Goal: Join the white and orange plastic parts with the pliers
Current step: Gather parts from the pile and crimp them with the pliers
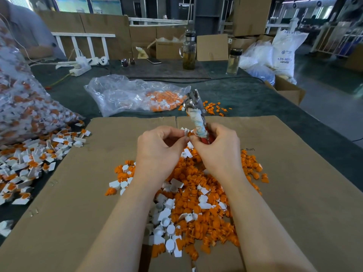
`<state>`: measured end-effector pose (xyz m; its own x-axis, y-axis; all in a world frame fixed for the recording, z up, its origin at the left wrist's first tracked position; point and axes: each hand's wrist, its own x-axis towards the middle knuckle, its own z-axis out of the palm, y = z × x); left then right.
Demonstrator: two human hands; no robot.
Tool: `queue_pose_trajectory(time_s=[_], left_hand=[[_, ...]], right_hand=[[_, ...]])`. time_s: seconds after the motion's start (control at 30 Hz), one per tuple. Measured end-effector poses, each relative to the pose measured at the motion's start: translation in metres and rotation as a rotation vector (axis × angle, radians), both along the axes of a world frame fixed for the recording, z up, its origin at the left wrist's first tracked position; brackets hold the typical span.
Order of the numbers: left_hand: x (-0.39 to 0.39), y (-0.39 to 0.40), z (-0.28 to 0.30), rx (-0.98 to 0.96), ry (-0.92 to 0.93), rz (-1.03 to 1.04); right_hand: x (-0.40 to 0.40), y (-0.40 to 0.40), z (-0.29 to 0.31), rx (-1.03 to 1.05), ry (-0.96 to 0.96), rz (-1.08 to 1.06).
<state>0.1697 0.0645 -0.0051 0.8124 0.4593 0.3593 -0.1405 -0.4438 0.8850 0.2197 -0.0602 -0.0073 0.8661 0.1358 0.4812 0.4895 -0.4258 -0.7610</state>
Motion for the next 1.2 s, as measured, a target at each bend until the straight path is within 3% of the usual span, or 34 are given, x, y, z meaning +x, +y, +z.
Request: queue_pose_trajectory(time_s=[0.23,0.53,0.9,1.2], left_hand=[[-0.001,0.002,0.0,0.098,-0.006,-0.026],[0.001,0.001,0.001,-0.109,0.019,0.002],[0.003,-0.001,0.0,-0.177,-0.03,0.062],[0.003,0.009,0.001,-0.521,-0.161,-0.035]], right_hand=[[0.002,-0.002,0.0,-0.015,0.009,-0.001],[0.001,-0.004,0.003,0.071,0.126,0.102],[-0.002,-0.006,0.006,0.059,0.163,0.187],[-0.001,-0.023,0.014,-0.147,0.369,0.352]])
